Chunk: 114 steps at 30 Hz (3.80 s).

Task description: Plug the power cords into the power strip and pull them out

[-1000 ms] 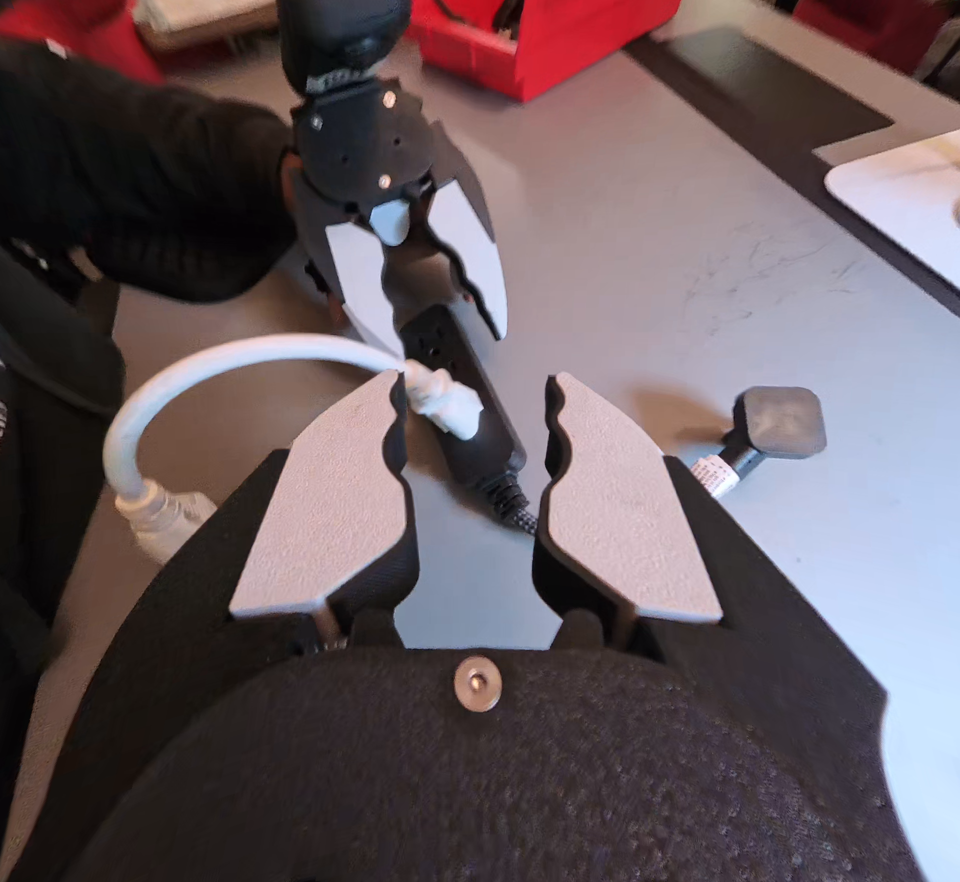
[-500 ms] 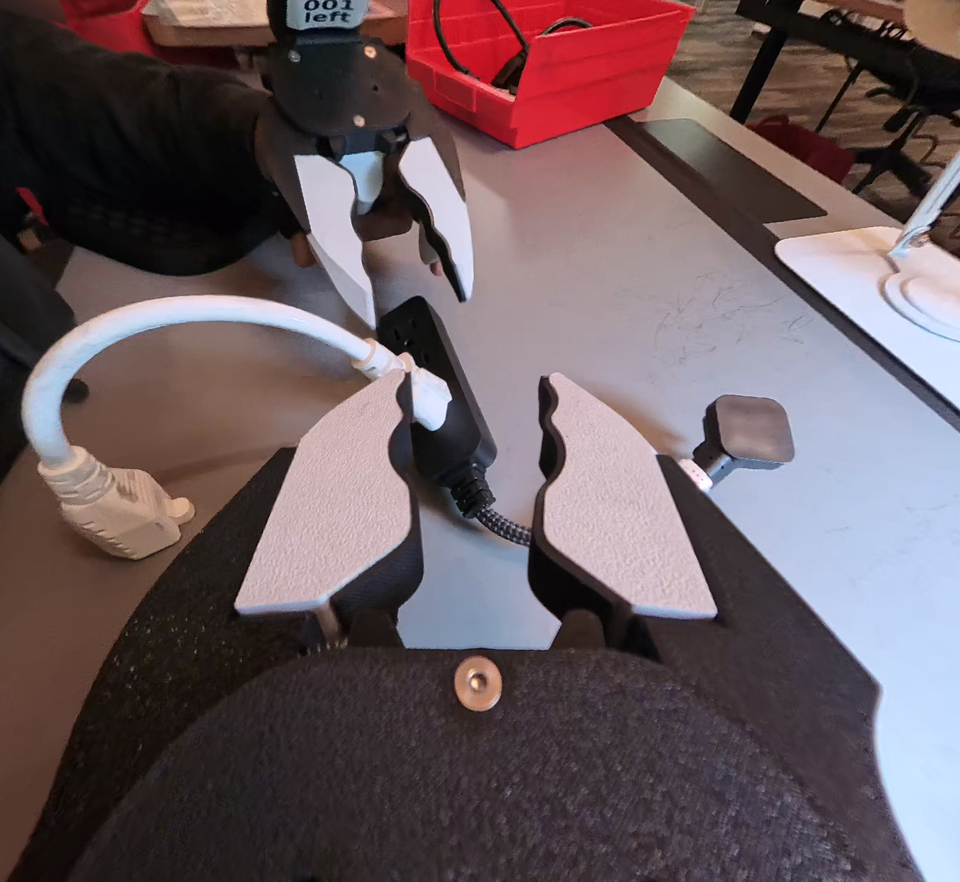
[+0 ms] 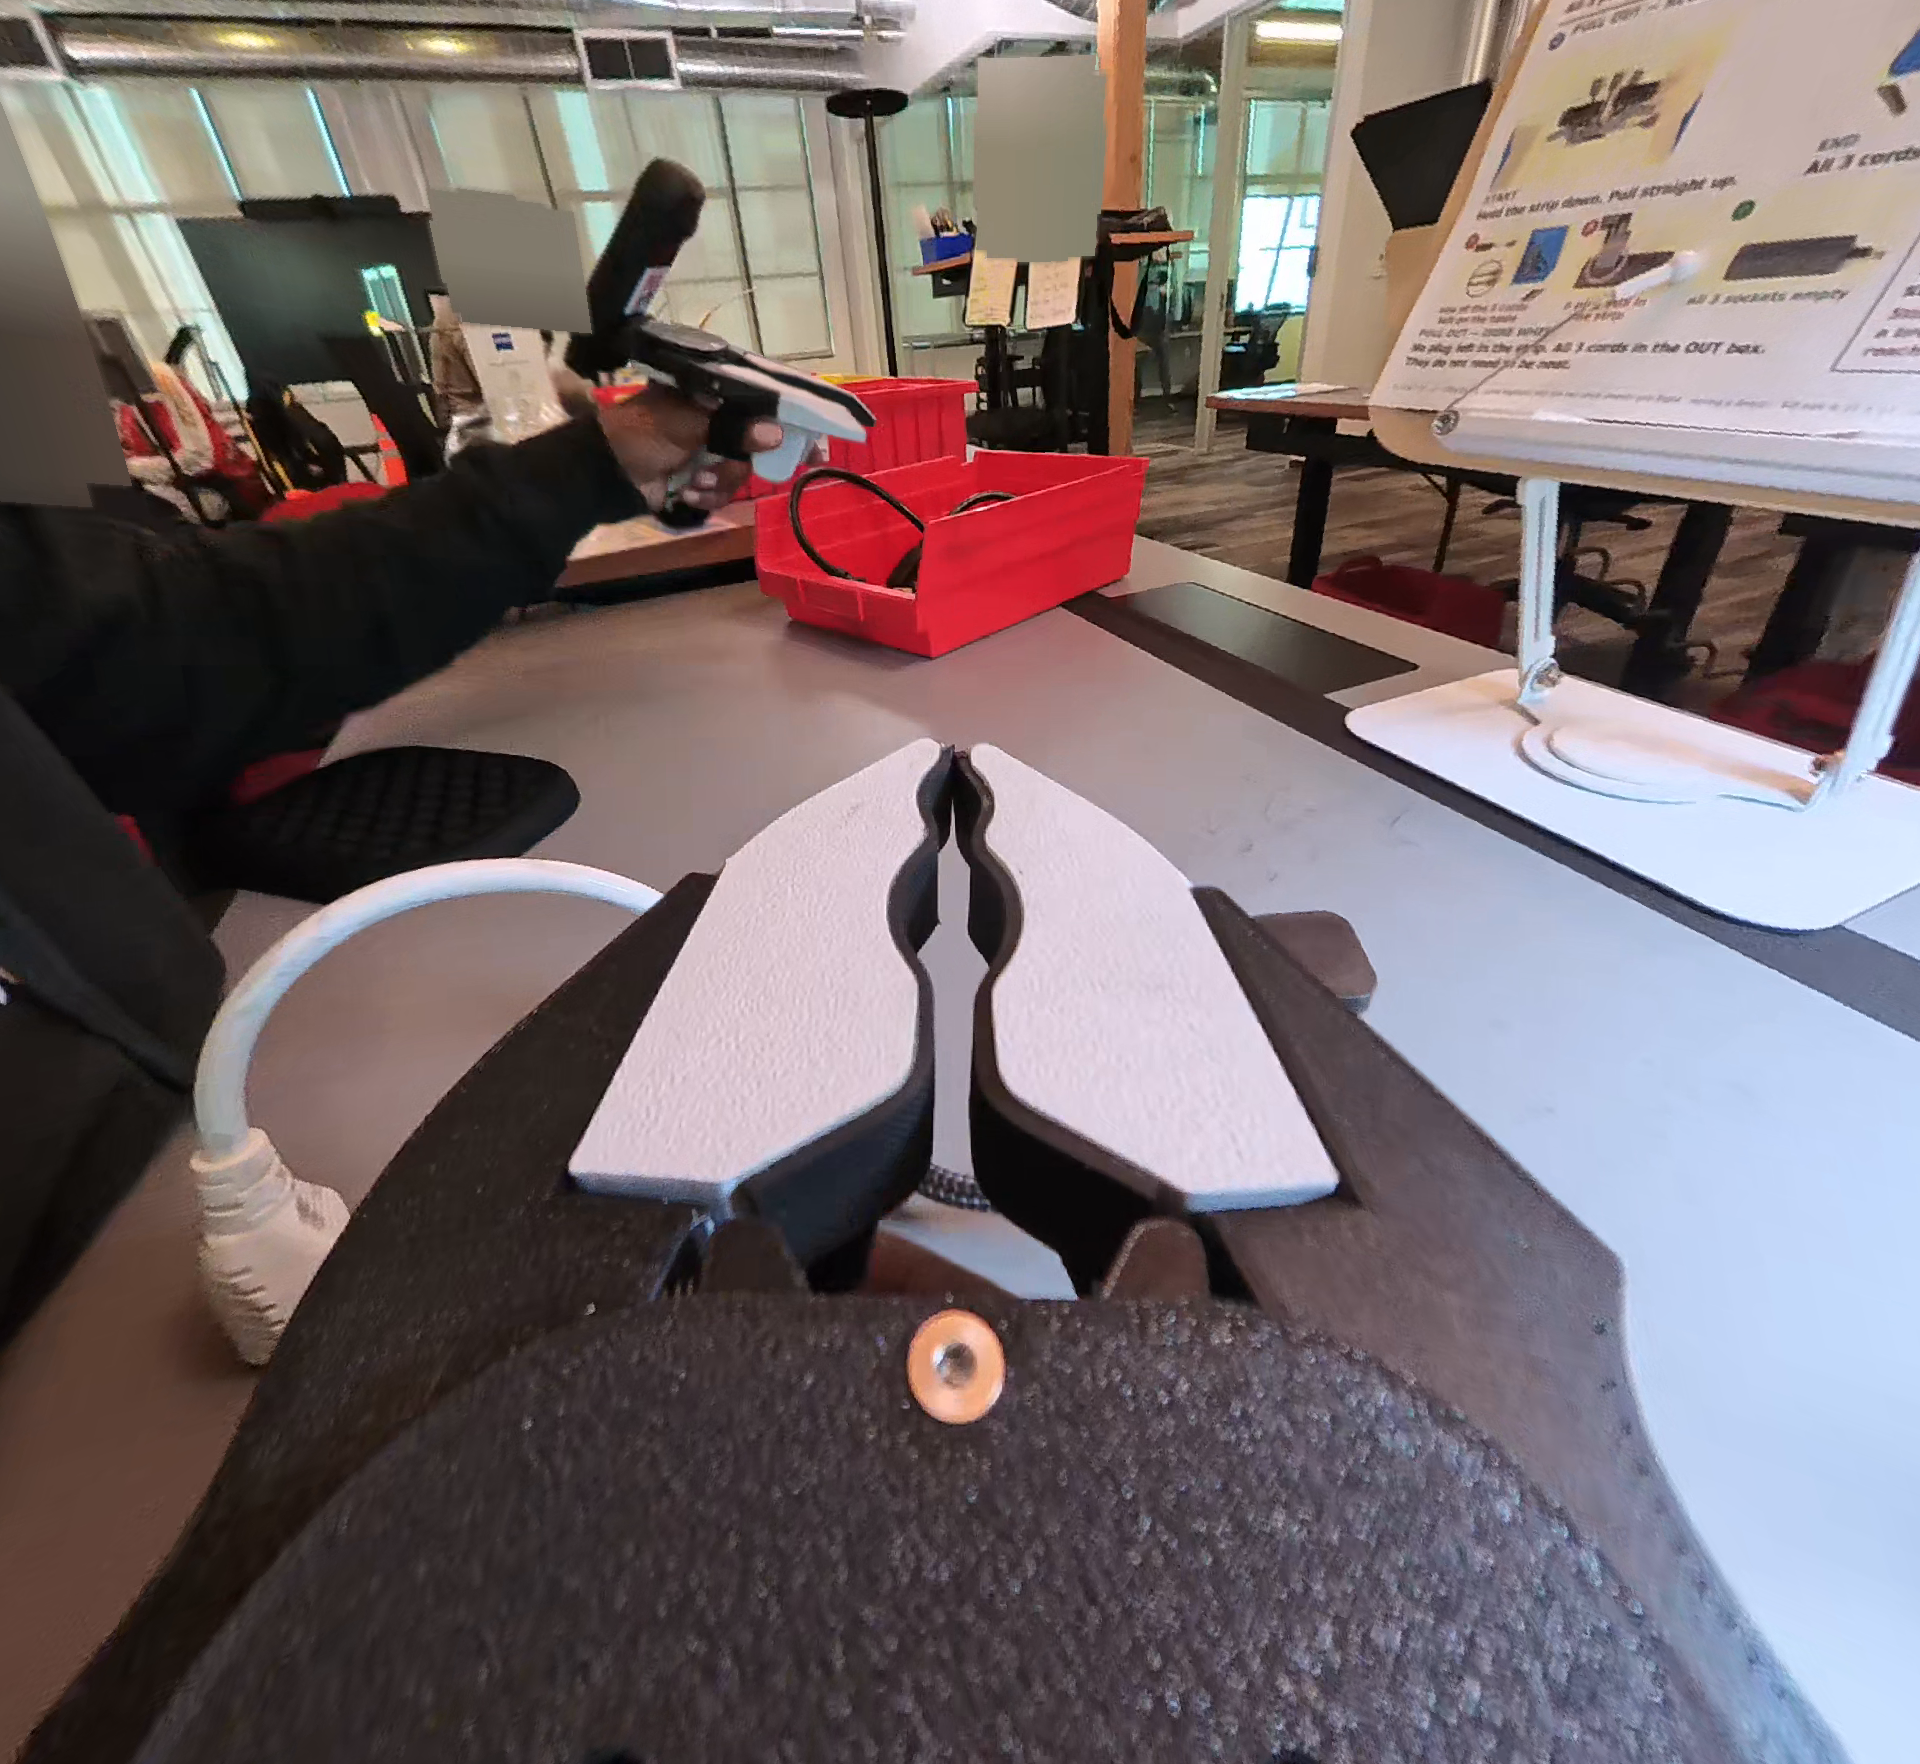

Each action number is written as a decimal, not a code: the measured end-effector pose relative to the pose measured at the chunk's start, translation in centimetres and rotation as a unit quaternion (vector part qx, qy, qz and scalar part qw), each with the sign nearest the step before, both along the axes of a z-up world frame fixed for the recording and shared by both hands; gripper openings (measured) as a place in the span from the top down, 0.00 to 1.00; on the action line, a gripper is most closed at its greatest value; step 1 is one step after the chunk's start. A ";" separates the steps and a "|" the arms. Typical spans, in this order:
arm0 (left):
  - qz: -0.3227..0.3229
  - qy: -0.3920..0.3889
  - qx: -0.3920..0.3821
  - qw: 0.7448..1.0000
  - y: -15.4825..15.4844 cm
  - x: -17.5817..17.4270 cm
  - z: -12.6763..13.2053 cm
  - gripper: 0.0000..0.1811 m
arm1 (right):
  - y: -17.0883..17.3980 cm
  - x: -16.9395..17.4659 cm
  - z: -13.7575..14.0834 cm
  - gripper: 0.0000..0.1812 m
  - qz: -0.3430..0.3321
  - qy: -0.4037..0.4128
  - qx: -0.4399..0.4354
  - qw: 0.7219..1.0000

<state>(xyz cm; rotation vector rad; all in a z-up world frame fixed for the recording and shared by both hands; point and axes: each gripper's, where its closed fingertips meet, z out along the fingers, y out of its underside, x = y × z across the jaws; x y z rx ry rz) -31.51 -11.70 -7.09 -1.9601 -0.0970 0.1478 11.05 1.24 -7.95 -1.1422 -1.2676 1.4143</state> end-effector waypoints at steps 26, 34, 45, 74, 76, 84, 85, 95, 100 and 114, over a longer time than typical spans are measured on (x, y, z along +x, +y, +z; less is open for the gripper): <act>-0.137 0.184 -0.639 0.734 -8.3 -9.1 -9.0 0.95 | 2.0 -0.4 -3.8 0.98 -0.050 -0.084 0.001 0.995; -0.028 0.299 -0.530 0.793 -4.9 -10.6 -0.3 0.95 | 1.7 -0.1 -3.0 0.93 -0.054 -0.074 0.011 0.996; 0.012 0.377 -0.186 0.908 -0.1 -0.6 18.6 1.00 | 0.4 0.2 -1.5 1.00 -0.046 -0.055 0.032 0.997; -0.148 0.084 -0.487 0.857 -7.0 3.1 -15.3 0.78 | 0.8 -0.3 -2.2 1.00 -0.051 -0.039 -0.046 0.997; -0.139 0.122 -0.501 0.845 -7.1 2.1 -16.1 0.87 | 0.8 -0.3 -2.2 1.00 -0.055 -0.040 -0.042 0.997; -0.054 0.230 -0.328 0.915 -3.3 0.7 -1.6 0.89 | 1.1 -0.3 -2.3 1.00 -0.055 -0.041 -0.040 0.997; -0.036 0.250 -0.296 0.921 -3.1 0.2 1.4 0.89 | 1.0 -0.4 -2.3 1.00 -0.053 -0.044 -0.039 0.997; 0.073 0.406 -0.116 0.904 -2.1 -1.0 22.0 0.91 | -1.0 -3.0 2.2 1.00 -0.028 -0.024 0.031 0.999; 0.130 0.461 -0.154 0.864 -1.7 -4.5 24.0 0.91 | -2.3 -4.5 6.4 1.00 -0.010 0.010 0.059 0.998; 0.070 0.498 -0.369 0.781 -2.6 -9.8 17.4 0.92 | -3.7 -6.3 6.5 1.00 0.011 0.018 0.058 0.998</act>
